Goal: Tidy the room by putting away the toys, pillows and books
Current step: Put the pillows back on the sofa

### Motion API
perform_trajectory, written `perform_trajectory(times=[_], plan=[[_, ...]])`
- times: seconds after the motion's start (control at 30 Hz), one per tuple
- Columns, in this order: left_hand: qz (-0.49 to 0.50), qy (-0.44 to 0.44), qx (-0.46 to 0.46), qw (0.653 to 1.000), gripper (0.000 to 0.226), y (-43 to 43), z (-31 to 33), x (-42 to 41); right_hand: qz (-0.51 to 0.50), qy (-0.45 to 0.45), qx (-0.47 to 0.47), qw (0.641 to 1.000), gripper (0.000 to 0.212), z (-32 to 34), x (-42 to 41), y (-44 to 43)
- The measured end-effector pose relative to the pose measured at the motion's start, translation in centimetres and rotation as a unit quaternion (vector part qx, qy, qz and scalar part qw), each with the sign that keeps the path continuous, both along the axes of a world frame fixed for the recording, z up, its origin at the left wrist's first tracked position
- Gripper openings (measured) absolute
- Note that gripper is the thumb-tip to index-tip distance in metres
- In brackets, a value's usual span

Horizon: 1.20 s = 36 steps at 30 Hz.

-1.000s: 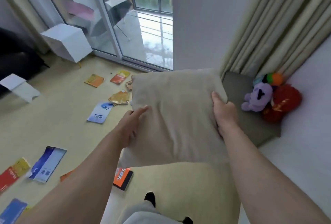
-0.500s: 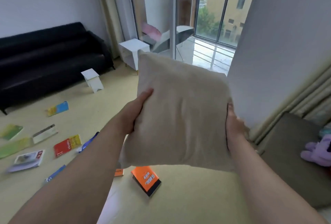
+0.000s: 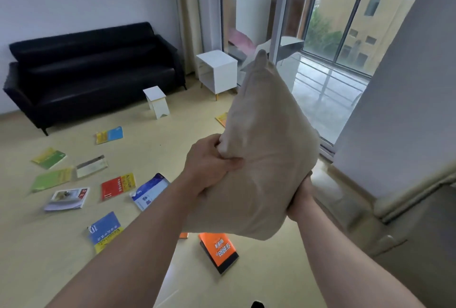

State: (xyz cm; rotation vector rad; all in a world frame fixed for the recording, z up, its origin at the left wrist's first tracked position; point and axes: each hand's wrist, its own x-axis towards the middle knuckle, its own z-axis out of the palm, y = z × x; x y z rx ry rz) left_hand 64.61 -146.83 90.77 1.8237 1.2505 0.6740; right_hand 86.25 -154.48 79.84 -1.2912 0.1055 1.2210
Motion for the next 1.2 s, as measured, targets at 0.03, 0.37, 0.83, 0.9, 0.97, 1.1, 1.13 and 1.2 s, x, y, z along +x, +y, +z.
perform_trajectory(times=[0.03,0.37,0.83,0.9,0.97,1.1,1.13,1.2], plan=[[0.01,0.037,0.044,0.998,0.027,0.6,-0.4,0.4,0.015,0.022,0.004,1.0,0.083,0.0,-0.4,1.3],[-0.043,0.253,0.44,0.86,0.017,8.2,-3.9,2.3,0.246,0.043,0.16,0.955,0.095,2.8,-1.4,11.3],[-0.059,0.321,0.41,0.852,0.02,18.9,-9.3,-2.1,0.191,-0.114,-0.026,0.975,0.014,-0.7,-7.3,28.9],[-0.046,0.293,0.38,0.876,0.015,20.9,-10.4,-4.1,0.172,-0.166,-0.047,0.97,0.029,-2.1,-9.1,31.7],[-0.018,0.225,0.331,0.916,0.005,22.9,-11.0,-6.4,0.162,-0.18,-0.041,0.969,0.034,-2.8,-10.8,34.7],[0.081,0.131,0.125,0.98,0.026,29.0,-12.1,-12.6,0.153,-0.176,-0.015,0.972,0.024,-2.2,-14.9,40.5],[0.1,0.13,0.071,0.984,0.028,31.7,-12.6,-14.8,0.152,-0.187,-0.013,0.97,0.023,-2.2,-16.3,42.8],[0.112,0.135,-0.001,0.984,0.034,34.4,-12.8,-16.4,0.148,-0.21,0.004,0.966,0.024,-1.7,-17.2,45.0]])
